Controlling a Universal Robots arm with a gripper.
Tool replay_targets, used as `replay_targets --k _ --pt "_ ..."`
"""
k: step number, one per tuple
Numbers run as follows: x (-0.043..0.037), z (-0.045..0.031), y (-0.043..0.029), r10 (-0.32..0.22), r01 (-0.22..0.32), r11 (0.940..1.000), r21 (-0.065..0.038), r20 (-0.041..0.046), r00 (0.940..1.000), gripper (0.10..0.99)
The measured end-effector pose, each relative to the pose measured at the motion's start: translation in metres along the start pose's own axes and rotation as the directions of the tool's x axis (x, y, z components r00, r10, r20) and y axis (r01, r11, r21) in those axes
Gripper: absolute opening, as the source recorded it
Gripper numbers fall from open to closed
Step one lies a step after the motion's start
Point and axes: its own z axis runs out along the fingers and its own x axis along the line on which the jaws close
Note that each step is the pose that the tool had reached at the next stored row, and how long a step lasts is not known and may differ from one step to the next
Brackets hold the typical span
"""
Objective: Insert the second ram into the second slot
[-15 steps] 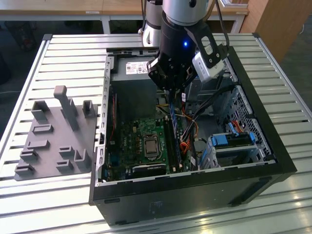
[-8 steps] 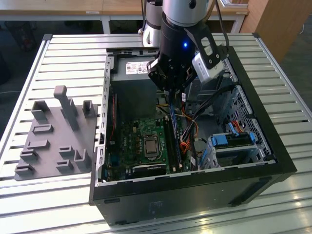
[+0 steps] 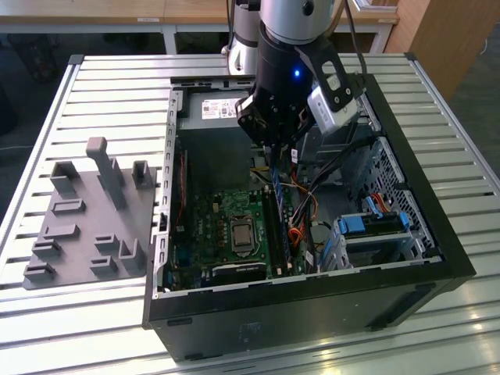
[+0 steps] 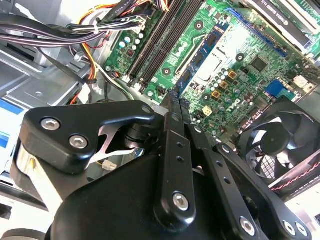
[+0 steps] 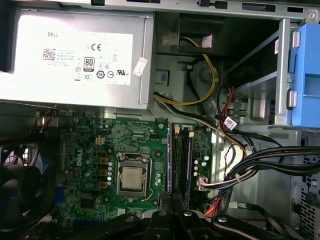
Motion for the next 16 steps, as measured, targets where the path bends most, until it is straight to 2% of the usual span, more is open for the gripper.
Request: replay_targets --k 16 --pt "0.0 0.0045 -0.0002 0.0 0.0 1.0 0.0 0.0 1.0 0.114"
